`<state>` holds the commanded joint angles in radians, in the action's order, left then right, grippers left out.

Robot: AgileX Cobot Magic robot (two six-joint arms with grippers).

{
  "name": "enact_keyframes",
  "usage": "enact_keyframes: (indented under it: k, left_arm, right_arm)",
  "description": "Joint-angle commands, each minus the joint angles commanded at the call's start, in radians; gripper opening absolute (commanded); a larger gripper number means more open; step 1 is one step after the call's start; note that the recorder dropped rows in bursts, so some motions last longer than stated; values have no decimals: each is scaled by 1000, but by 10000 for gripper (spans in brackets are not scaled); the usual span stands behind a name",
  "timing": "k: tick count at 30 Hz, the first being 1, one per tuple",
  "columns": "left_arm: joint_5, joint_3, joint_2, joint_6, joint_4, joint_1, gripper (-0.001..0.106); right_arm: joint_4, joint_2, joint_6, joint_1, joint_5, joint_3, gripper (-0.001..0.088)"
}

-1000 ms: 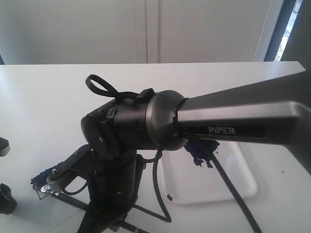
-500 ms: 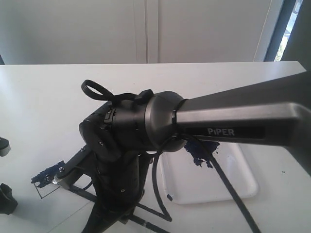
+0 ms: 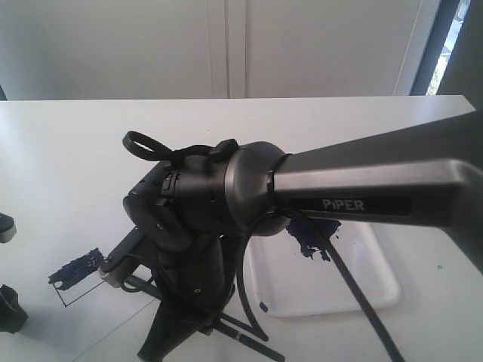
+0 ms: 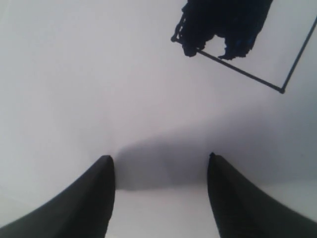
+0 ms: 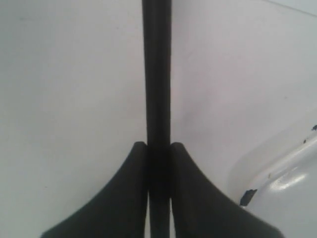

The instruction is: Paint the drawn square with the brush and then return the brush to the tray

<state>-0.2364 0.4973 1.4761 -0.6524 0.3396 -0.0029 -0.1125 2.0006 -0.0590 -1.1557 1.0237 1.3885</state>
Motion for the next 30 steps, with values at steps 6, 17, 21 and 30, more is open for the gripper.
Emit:
enact_keyframes:
  k: [6, 17, 21, 30]
  left_arm:
    - [0, 0, 0, 0, 0, 0, 596]
    - [5, 0, 0, 0, 19, 0, 596]
    - [7, 0, 0, 0, 18, 0, 590]
    - [7, 0, 0, 0, 18, 0, 590]
  right_arm:
    - [-54, 0, -45, 0, 0, 0, 0]
    - [25, 0, 20, 0, -2, 0, 0]
    - [72, 0, 64, 0, -2, 0, 0]
    - [130, 0, 131, -29, 2, 0, 0]
